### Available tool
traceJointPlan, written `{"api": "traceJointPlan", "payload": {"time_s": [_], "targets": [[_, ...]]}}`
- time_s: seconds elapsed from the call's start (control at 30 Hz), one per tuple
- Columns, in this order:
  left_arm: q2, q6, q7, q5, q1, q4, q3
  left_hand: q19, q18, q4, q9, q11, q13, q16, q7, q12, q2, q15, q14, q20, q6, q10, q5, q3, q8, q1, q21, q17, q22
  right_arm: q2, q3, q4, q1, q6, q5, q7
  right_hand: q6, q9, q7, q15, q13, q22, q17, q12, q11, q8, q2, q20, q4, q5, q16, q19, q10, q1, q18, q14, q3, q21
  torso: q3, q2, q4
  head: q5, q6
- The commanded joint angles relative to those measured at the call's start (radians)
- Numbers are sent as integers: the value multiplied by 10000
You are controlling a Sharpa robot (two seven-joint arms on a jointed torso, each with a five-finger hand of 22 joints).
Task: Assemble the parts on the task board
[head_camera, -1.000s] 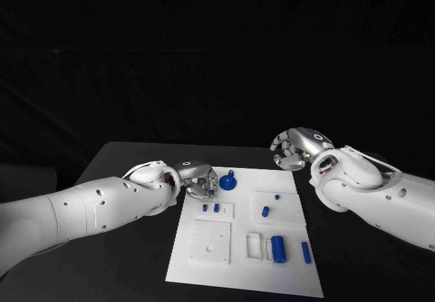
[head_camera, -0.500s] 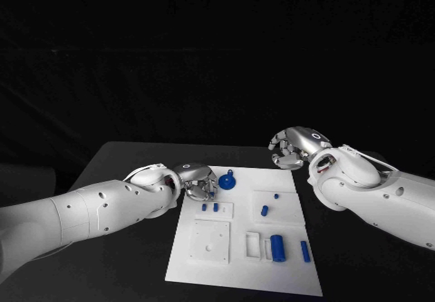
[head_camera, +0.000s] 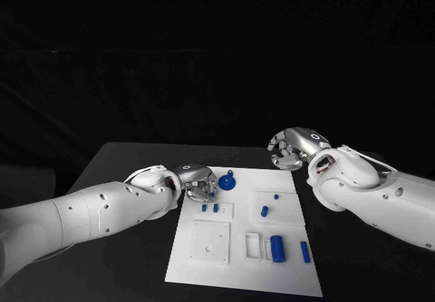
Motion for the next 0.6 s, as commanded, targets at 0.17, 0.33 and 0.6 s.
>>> {"api": "traceJointPlan", "payload": {"time_s": [0.17,0.33,0.6], "targets": [[23,-487,117,75,-1,-10,5,44,187,7,12,-12,0,37,-97,-34,19,-31,-16,-657,131,-60,36,55,15,127,44,11,15,15,4,22,9,118,-9,69,40,9,63,-15,-18,79,14,-41,-24,72,20,-41,11,64,-28,-17,-57,41,246,-70,74,-44,4,5,-4,1,10],[124,-549,109,288,-3,-129,0,45,184,14,13,-13,6,42,-97,-34,17,-31,-15,-658,136,-54,36,55,15,120,47,14,18,19,4,29,9,182,-26,61,46,10,62,-16,-19,80,14,-41,-26,76,18,-41,14,64,-29,-17,-56,39,246,-69,74,-44,-3,7,-7,-1,-1],[202,-548,118,380,-154,-303,-36,47,182,19,12,-13,12,44,-96,-36,21,-32,-15,-660,138,-52,39,59,13,118,49,16,21,24,4,21,9,218,-30,68,50,10,60,-18,-21,81,16,-40,-28,79,17,-40,17,64,-31,-17,-56,35,246,-68,73,-45,-3,3,-5,-5,-8]]}}
